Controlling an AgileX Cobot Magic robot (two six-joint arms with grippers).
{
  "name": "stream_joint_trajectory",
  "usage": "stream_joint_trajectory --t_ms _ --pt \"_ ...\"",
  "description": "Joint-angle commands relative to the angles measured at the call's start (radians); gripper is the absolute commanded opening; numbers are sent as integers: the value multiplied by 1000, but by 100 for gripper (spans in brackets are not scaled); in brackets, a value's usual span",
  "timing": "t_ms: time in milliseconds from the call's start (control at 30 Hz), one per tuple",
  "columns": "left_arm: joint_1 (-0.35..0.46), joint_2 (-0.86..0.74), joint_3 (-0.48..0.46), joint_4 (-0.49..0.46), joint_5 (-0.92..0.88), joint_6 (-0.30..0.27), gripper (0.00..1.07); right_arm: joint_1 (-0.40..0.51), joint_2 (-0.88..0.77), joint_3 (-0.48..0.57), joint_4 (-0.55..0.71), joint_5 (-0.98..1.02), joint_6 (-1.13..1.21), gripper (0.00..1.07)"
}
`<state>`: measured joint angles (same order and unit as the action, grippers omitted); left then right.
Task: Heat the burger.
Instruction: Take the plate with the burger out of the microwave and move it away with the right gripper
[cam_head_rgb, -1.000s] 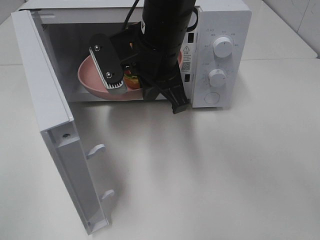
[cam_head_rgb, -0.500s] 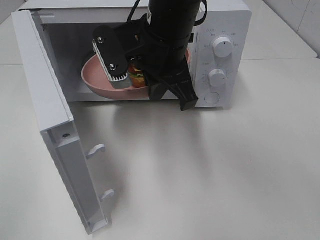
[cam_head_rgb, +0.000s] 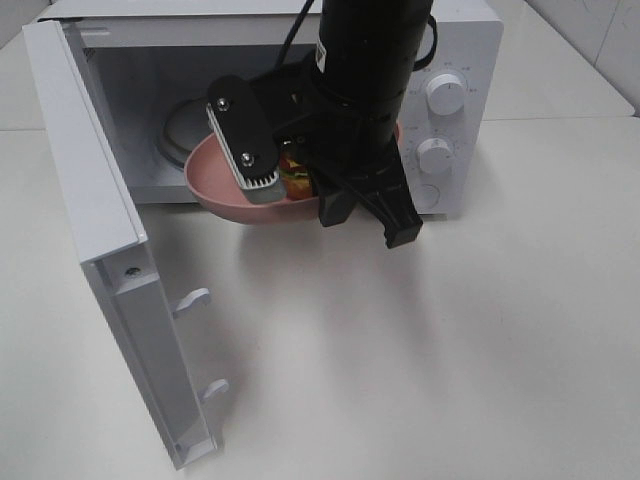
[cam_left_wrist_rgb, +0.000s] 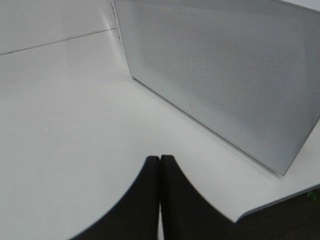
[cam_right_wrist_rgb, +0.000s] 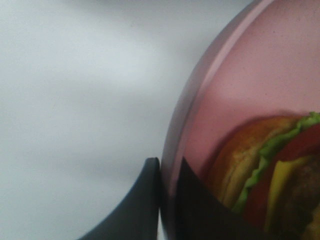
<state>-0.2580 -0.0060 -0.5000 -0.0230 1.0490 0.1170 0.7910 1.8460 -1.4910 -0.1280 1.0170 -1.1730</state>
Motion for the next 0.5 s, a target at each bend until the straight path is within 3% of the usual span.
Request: stream_joint_trajectory --t_ms 33,500 --pt "5 -20 3 -6 -15 -3 0 1 -72 84 -18 -72 46 0" --pt "5 -20 3 -6 -15 -3 0 0 -269 387 -96 -148 210 0"
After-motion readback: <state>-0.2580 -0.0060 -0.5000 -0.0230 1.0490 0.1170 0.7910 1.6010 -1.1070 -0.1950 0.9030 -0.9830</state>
